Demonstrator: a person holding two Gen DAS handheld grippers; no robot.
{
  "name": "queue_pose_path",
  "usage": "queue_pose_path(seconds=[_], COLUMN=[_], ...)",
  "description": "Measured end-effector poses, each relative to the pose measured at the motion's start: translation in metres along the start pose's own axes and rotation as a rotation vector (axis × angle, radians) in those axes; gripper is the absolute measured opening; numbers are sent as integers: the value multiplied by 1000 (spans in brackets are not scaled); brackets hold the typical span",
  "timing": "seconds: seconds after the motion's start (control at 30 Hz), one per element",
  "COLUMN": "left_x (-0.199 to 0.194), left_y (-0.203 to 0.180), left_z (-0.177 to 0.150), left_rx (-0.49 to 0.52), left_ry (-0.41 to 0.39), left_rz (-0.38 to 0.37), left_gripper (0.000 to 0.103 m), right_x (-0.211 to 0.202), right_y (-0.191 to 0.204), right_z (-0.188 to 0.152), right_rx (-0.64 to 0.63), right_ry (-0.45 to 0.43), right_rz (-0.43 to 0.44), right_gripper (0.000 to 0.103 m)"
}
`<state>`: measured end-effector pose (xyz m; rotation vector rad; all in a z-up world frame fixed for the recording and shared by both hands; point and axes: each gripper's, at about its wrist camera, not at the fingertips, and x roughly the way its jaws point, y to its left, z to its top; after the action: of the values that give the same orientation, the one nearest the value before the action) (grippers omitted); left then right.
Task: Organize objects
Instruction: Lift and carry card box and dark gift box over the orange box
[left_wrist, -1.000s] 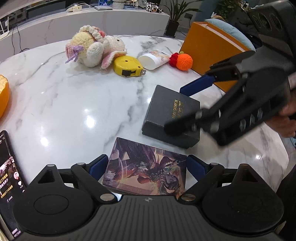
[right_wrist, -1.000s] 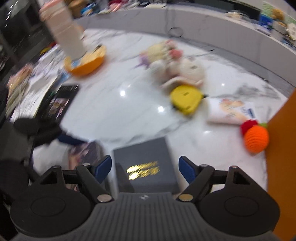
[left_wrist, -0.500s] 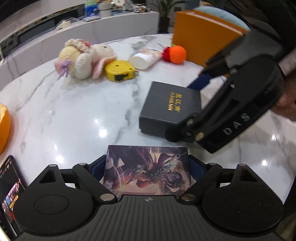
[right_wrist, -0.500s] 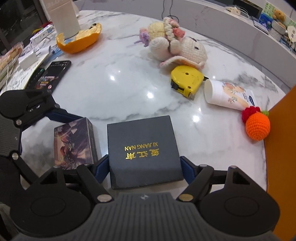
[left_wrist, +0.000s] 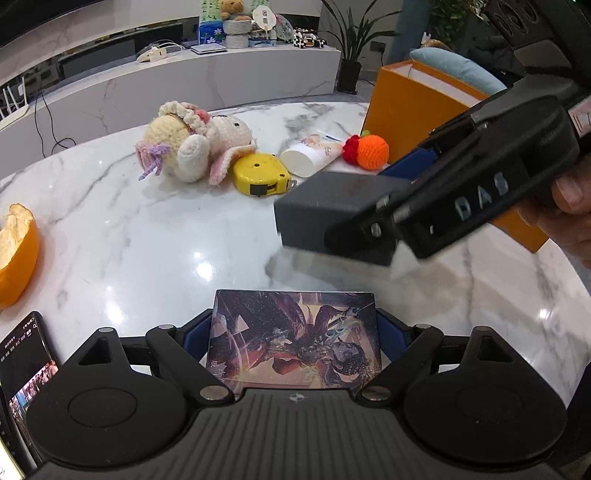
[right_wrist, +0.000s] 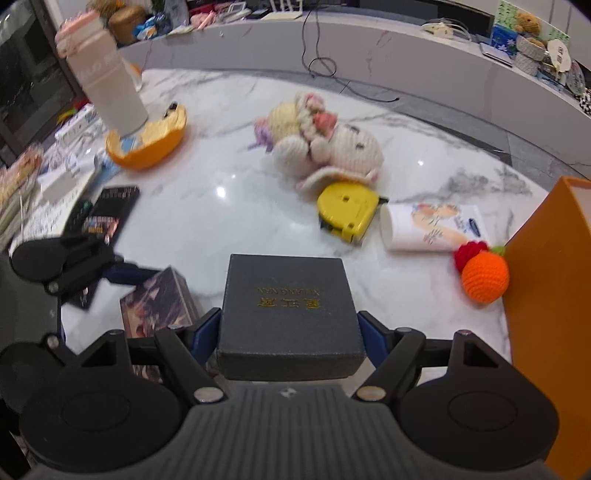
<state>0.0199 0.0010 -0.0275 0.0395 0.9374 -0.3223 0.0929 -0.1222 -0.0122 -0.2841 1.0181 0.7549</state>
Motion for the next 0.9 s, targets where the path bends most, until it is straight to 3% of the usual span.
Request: queue_pose_path(seconds=[0.43,0.67,0.9], left_x=[-21,-42,-46], left_y=[-12,-23,-54], left_z=[18,50,92], left_rx=[12,15,94], left_ry=[11,-32,-74], left_rz=[49,20,8], left_gripper=[103,103,103], right_x=[-47,-84,-116], right_y=[-40,-62,-96], right_z=[9,12,7], right_rx=[123,194,287], right_ry=[-123,-228,-323], right_rz=[-4,14,40], right_gripper=[78,78,78])
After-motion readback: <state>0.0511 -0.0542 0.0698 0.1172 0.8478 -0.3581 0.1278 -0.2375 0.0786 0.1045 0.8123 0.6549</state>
